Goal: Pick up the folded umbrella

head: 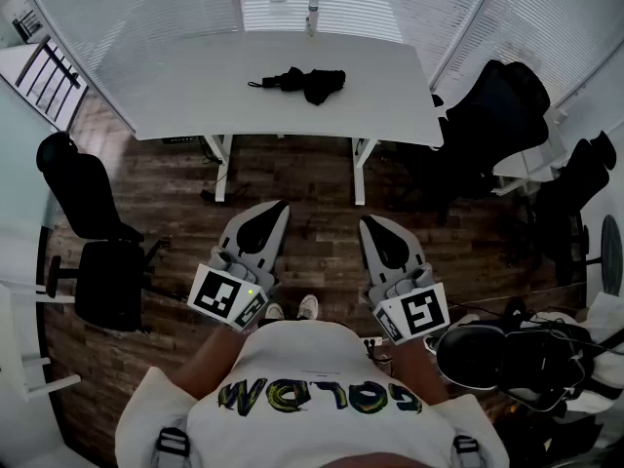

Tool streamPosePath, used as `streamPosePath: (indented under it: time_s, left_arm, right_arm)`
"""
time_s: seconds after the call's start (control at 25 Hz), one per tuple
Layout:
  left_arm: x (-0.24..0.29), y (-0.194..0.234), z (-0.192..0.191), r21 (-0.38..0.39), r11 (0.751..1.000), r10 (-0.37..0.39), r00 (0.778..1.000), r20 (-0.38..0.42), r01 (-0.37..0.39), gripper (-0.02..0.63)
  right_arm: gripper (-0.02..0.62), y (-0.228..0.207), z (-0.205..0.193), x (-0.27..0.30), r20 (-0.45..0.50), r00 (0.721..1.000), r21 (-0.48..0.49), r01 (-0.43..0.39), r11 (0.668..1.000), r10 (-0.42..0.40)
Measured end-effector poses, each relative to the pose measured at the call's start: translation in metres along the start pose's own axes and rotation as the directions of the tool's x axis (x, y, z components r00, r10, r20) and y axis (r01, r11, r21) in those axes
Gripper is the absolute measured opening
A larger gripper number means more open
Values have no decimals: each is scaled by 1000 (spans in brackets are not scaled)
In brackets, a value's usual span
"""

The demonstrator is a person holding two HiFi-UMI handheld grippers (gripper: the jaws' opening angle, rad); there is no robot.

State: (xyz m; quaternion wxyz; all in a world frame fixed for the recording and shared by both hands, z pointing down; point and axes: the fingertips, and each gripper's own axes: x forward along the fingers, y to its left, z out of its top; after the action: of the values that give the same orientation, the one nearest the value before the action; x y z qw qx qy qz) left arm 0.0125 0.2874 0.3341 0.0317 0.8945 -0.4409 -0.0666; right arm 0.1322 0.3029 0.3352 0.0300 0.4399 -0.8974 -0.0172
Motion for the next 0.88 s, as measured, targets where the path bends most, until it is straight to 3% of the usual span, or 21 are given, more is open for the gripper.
streamPosePath:
  time_s: [0.88]
  left_arm:
    - [17,5,-6,-16,999,42,999,-12,-42,11]
  right_arm:
    - [11,-22,-6,3,-4,1000,28,-19,999,19]
